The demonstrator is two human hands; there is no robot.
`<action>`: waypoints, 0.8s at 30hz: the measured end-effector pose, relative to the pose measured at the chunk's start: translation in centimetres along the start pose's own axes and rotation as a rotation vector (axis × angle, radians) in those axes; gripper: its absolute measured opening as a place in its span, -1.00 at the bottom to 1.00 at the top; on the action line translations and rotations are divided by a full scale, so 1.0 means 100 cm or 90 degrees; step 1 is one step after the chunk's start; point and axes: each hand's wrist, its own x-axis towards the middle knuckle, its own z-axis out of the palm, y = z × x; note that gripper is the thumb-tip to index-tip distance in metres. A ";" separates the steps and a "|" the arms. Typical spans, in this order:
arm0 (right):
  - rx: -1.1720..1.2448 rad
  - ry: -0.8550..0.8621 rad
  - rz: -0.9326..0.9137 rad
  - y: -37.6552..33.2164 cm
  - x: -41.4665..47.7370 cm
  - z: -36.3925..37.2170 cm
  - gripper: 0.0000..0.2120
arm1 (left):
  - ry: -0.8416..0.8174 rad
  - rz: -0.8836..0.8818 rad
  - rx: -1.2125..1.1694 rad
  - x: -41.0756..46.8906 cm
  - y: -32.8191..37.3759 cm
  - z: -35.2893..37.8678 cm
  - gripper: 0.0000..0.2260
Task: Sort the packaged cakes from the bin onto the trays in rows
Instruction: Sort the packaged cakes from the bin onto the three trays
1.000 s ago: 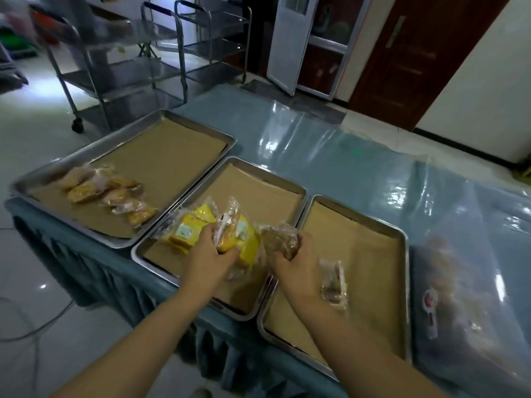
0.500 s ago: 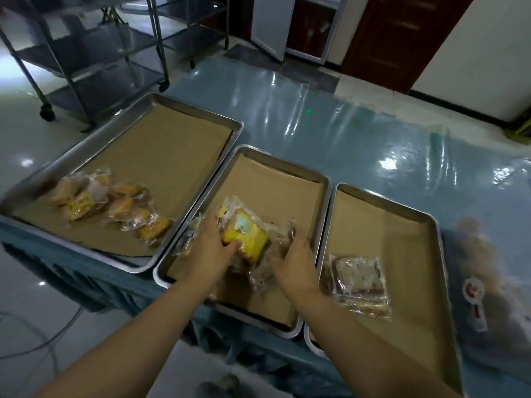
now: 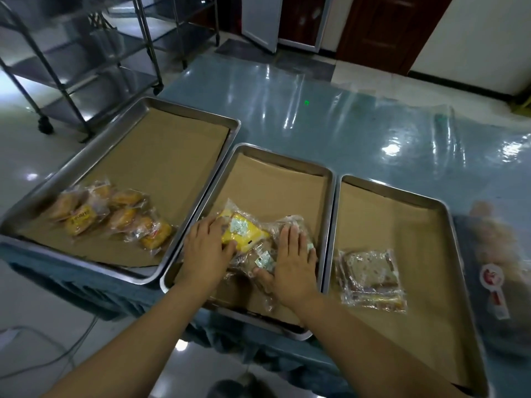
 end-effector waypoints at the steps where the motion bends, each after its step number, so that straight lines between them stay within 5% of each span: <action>1: 0.005 -0.008 -0.003 0.002 0.002 -0.002 -0.01 | 0.005 0.005 0.003 0.001 0.003 -0.001 -0.55; 8: 0.092 0.167 -0.076 0.028 -0.008 -0.051 -0.42 | 0.022 0.090 -0.105 0.013 0.065 -0.010 -0.67; 17: -0.059 0.422 -0.110 0.112 -0.053 -0.171 -0.85 | -0.080 0.319 -0.205 0.027 0.215 -0.015 -0.74; 24: 0.084 0.514 0.086 0.215 -0.108 -0.234 -0.87 | -0.118 0.431 -0.296 0.008 0.336 -0.001 -0.83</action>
